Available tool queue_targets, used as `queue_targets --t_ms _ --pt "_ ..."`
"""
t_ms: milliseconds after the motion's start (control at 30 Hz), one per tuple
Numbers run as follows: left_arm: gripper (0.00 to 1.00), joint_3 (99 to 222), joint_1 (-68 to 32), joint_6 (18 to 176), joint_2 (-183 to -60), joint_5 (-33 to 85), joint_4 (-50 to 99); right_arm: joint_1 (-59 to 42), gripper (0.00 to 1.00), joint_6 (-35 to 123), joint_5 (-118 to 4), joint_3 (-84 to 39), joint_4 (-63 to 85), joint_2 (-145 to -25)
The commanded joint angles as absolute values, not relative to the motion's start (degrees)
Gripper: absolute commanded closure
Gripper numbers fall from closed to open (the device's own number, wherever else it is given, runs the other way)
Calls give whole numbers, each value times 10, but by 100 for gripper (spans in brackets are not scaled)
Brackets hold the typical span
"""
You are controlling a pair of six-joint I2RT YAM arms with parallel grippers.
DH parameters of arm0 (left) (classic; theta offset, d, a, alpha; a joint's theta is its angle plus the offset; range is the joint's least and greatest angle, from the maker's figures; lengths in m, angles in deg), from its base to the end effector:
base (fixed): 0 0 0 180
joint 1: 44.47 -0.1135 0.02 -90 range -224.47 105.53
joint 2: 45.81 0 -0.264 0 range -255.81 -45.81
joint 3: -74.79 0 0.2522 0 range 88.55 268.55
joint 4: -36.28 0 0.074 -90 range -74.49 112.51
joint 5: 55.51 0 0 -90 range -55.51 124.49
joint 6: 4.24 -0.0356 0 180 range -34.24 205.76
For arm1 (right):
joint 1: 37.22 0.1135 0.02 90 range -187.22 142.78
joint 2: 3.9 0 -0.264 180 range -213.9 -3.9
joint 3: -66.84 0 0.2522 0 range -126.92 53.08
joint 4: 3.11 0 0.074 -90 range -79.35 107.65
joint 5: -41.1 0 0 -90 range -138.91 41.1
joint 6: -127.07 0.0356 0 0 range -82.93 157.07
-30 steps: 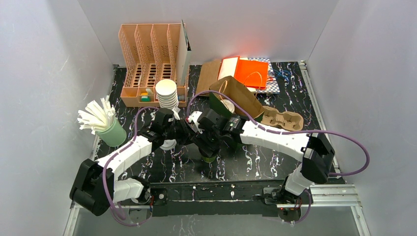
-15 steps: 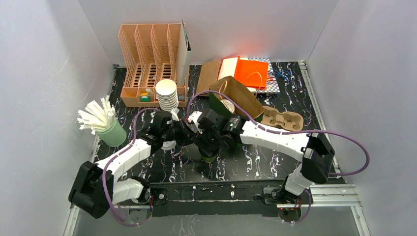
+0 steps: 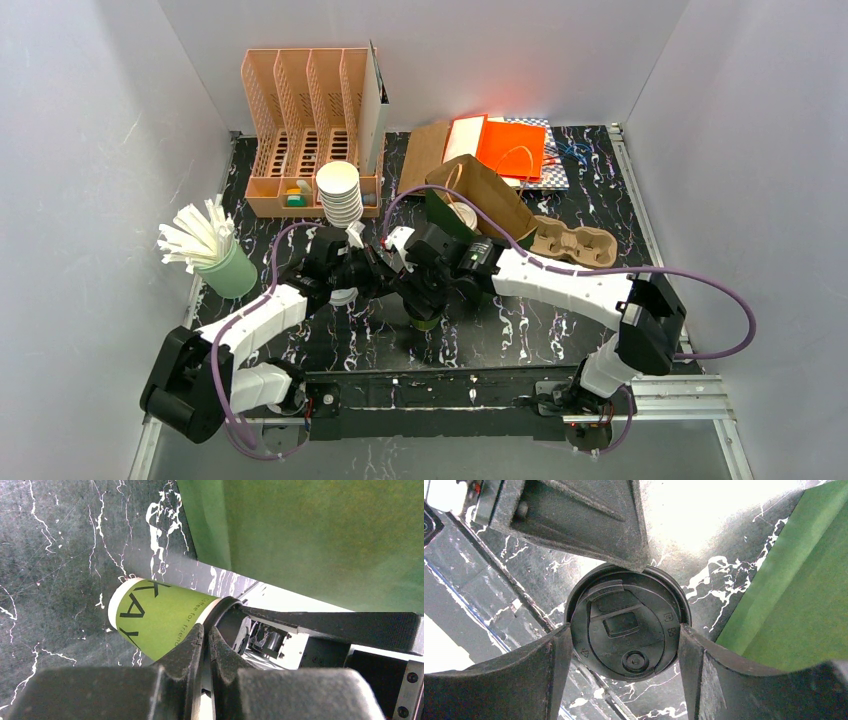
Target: Pack the takeout coffee
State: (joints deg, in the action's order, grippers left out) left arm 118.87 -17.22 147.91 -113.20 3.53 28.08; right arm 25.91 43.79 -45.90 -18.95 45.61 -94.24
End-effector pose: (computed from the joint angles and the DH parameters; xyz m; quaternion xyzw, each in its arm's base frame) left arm 0.2043 -0.1258 0.2028 -0.1278 0.8413 -0.4967 0.1709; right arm 0.1546 0.3011 0.2697 -0.4411 0.8400 0.1599 0.2725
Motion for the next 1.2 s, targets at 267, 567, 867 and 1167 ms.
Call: queue_targets --t_ms 267,567,867,1167 --pt "76 1291 -158 1380 -1166 80 43 260 51 463 -471 -167 539 -1000" --pt "73 1346 -159 1377 -1121 91 -37 260 51 452 -465 -172 540 -1004" --pt "87 1290 -159 1399 -1087 68 -20 260 51 448 -466 -165 542 -1000" --pt "83 1267 -159 1431 -1103 45 61 260 51 446 -467 -169 545 -1003"
